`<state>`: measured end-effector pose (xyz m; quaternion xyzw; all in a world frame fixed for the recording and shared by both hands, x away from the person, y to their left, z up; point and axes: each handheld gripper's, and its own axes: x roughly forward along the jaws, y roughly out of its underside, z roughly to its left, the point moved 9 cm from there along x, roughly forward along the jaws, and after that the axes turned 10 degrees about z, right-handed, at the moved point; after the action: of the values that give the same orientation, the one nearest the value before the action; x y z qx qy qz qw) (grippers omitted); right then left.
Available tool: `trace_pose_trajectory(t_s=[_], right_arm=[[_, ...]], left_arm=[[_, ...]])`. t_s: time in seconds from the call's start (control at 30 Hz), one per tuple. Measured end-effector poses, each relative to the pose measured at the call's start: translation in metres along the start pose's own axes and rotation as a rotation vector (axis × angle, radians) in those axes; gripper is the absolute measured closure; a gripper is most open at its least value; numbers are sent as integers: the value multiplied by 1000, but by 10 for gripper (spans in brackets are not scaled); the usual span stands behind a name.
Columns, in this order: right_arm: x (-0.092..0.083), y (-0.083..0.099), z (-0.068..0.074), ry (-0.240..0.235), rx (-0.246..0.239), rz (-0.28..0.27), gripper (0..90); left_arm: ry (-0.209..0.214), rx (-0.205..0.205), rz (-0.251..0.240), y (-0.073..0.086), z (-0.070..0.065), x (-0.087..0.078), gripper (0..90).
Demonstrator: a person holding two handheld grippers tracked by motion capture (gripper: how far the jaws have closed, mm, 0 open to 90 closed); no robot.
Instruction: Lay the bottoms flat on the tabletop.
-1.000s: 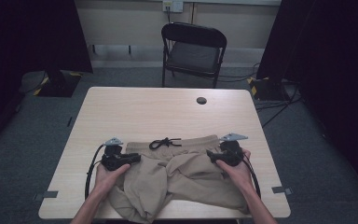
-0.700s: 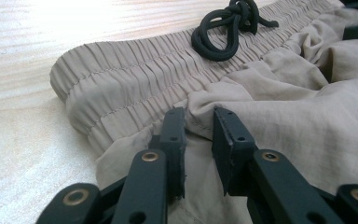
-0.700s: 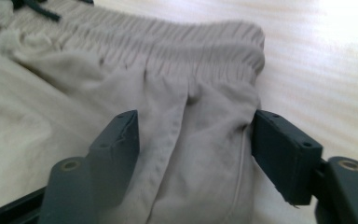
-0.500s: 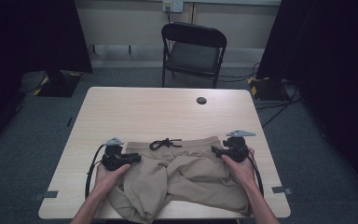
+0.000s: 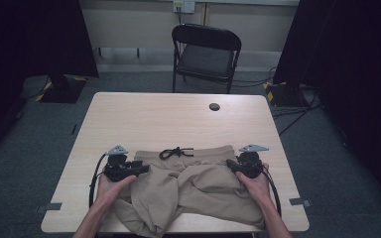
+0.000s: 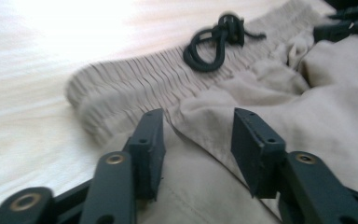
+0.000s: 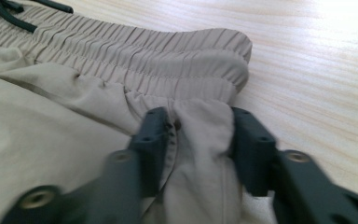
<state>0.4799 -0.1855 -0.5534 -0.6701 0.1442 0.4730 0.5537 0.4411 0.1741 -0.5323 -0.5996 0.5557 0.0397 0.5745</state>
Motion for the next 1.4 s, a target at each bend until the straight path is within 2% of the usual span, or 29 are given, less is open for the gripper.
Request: trace_pose_trajectory(t_s=[0.07, 0.13, 0.17, 0.23, 0.3, 0.37, 0.5, 0.57, 0.6, 0.7, 0.8, 0.87, 0.9, 1.03, 1.13, 1.27, 1.37, 1.4], right_arm=[[0, 0, 0, -7, -2, -5, 731], [1, 0, 2, -13, -3, -7, 784], [1, -1, 2, -19, -5, -11, 809], [1, -1, 3, -24, -8, -15, 842], [1, -1, 3, -30, -4, -17, 850], [1, -1, 3, -31, -3, -17, 854], [1, 0, 3, -33, 2, -18, 855], [1, 0, 3, -37, 4, -20, 855], [1, 0, 3, -39, 3, -23, 855], [1, 0, 3, -40, 3, -27, 855], [1, 0, 3, -42, 8, -28, 856], [1, 0, 3, -43, 8, -29, 857], [1, 0, 3, -43, 8, -30, 858], [1, -1, 3, -45, 11, -32, 861], [2, -1, 3, -46, 13, -34, 864], [2, -2, 2, -56, 17, -39, 868], [1, -2, 2, -66, 29, -41, 872], [0, -3, 2, -69, 32, -48, 875]], left_arm=[[-19, -8, -12, -2, 4, -8, 498], [8, -50, -38, -3, 8, -15, 486], [2, -66, -40, -2, 11, -18, 482], [-14, -68, -12, 4, 15, -20, 469], [-49, -49, 20, 11, 18, -20, 452], [-35, -65, 27, 14, 18, -16, 428], [-70, -77, 44, 15, 22, -9, 377], [-61, -81, 58, 17, 23, -5, 377], [-70, -88, 60, 18, 25, -3, 379], [-72, -70, 55, 18, 23, -1, 430], [-82, -28, 58, 18, 19, 3, 518], [-98, -35, 59, 18, 19, 3, 541], [-110, -38, 60, 18, 21, 2, 585], [-103, -45, 46, 17, 23, 3, 689], [-124, -20, 56, 17, 22, 5, 746], [-102, -25, 54, 17, 22, 7, 865], [-75, -54, 49, 17, 24, 7, 888], [-69, -51, 45, 16, 25, 6, 890]])
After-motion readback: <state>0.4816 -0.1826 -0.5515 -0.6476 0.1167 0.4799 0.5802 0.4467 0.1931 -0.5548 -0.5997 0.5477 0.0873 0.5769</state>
